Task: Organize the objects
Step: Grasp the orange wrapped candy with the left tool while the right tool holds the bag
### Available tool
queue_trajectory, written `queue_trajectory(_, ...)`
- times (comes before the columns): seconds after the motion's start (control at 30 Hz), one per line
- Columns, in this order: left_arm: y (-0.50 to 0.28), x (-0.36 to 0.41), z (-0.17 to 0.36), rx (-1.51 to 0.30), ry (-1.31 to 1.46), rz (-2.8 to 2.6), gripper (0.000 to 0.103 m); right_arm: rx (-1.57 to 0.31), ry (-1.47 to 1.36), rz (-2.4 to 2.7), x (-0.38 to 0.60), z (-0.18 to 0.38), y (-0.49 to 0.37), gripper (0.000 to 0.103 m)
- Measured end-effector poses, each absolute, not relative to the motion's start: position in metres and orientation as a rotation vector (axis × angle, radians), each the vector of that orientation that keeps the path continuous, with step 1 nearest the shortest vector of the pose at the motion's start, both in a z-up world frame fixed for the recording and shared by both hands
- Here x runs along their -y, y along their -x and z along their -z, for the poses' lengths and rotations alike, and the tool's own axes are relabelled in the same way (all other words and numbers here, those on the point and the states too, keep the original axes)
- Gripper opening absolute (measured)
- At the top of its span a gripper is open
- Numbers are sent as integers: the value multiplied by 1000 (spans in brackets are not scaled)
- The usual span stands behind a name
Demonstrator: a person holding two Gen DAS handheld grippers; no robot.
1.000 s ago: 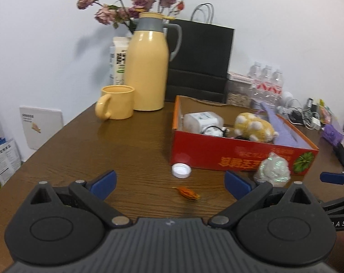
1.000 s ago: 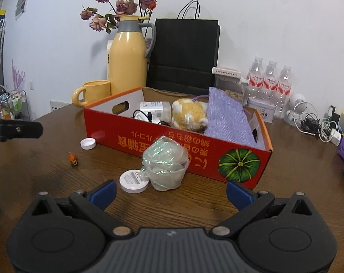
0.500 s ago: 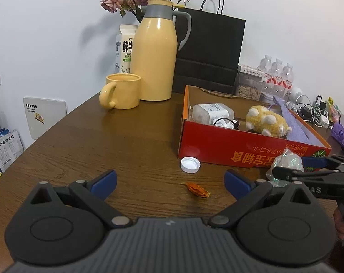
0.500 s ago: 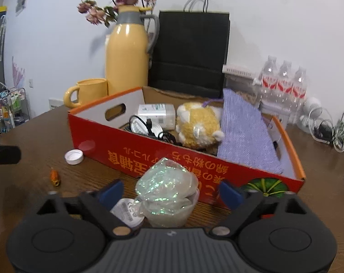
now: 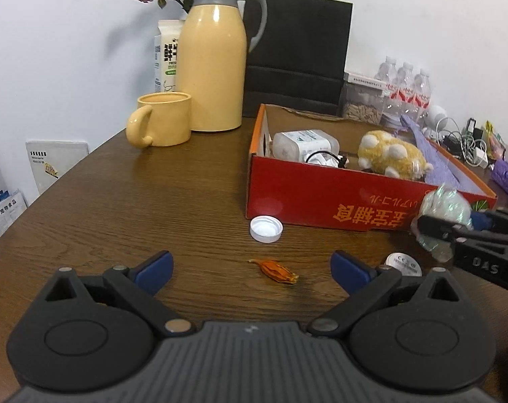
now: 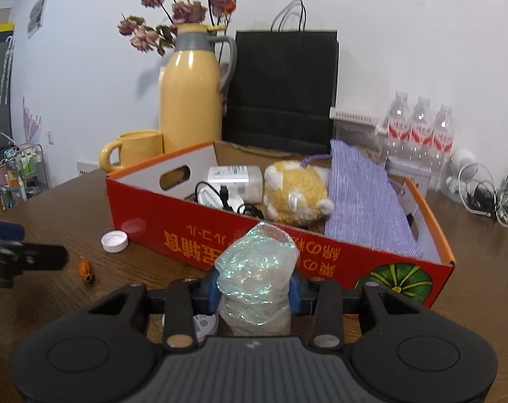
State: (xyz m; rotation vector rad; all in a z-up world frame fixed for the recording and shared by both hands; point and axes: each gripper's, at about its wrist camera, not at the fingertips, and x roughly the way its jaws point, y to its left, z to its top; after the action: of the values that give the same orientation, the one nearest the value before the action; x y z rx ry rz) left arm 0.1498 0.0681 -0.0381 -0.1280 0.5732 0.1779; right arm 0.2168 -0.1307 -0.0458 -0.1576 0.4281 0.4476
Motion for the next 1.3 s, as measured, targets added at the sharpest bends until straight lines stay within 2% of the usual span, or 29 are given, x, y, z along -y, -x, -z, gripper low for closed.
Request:
queue_trajectory(0.1, -156, -64, 41, -590, 103, -167, 92, -401, 158, -443, 133, 43, -211, 37)
queue_trajectory(0.17, -160, -60, 44, -599, 73, -165, 82, -392, 158, -441, 136, 43, -208, 37)
queue_trajectory(0.23, -164, -56, 47, -614, 36, -148, 79, -382, 157, -439, 138, 42, -205, 37)
queue_trajectory(0.47, -173, -51, 54, -649, -81, -59, 69, -372, 161, -433, 146, 43, -195, 38)
queue_trajectory(0.83, -181, -73, 57, -665, -1, 22, 60, -369, 156, -433, 148, 43, -193, 38)
queue_trajectory(0.9, -181, -75, 57, -661, 4, 43, 55, -369, 156, -432, 148, 43, -193, 38)
queue_trajectory(0.97, -180, -74, 57, -656, -4, 46, 41, -369, 156, -433, 148, 43, -193, 38)
queue_trajectory(1.3, -173, -73, 55, -614, 20, 8, 41, -365, 157, -436, 148, 43, -192, 38)
